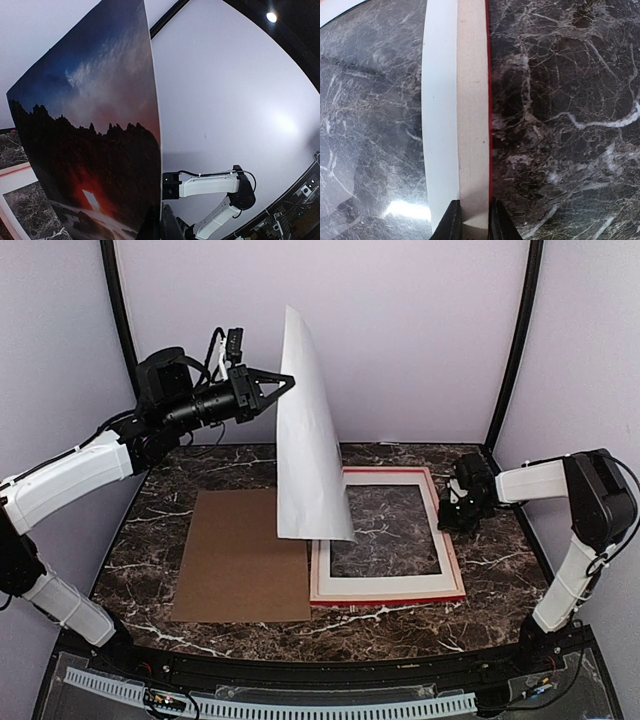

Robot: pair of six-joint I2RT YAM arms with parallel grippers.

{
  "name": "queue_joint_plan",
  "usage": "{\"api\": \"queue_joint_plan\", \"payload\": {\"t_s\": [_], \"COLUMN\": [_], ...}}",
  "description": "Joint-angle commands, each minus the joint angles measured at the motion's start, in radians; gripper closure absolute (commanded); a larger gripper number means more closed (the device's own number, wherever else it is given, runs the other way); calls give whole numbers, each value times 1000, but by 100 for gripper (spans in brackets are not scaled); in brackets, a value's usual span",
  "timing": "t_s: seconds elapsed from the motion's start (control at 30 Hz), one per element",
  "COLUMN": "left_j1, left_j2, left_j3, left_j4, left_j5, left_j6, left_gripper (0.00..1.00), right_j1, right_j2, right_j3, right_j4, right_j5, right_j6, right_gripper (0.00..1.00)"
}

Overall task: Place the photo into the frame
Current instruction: Move the frame body to the center of the board, then place the photo on the mat board.

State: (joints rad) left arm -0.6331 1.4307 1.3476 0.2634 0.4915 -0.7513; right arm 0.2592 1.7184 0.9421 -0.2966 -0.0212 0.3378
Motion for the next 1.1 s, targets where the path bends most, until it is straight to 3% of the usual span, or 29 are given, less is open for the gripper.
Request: {"api": "queue_joint_plan", "payload": {"t_s": [0.0, 0.2, 0.3, 0.53, 0.7, 1.07], "left_j1": [0, -1, -4, -23, -39, -108], "left_j2": [10, 42, 63, 146, 227, 415], "left_j3": [-13, -28, -35, -56, -18, 134], "left_j4": [90, 137, 176, 285, 351, 525], "left_j5": [13, 10, 17, 17, 31, 138], "left_j6": [-53, -96, -128, -228, -295, -407], "left_gripper": [100, 100, 100, 100, 100, 100], "right_j1": [32, 107, 129, 122, 68, -163], "right_j2": [10, 2, -1, -50, -119, -253], "right_j3": [-22, -5, -5, 11, 21, 2], "right_j4": [-4, 5, 22, -9, -34, -83], "right_j5": [-10, -34, -56, -23, -50, -47], "right_j6": [11, 41, 71, 88, 81, 5], "right_gripper": [88, 89, 84, 56, 44, 40]}}
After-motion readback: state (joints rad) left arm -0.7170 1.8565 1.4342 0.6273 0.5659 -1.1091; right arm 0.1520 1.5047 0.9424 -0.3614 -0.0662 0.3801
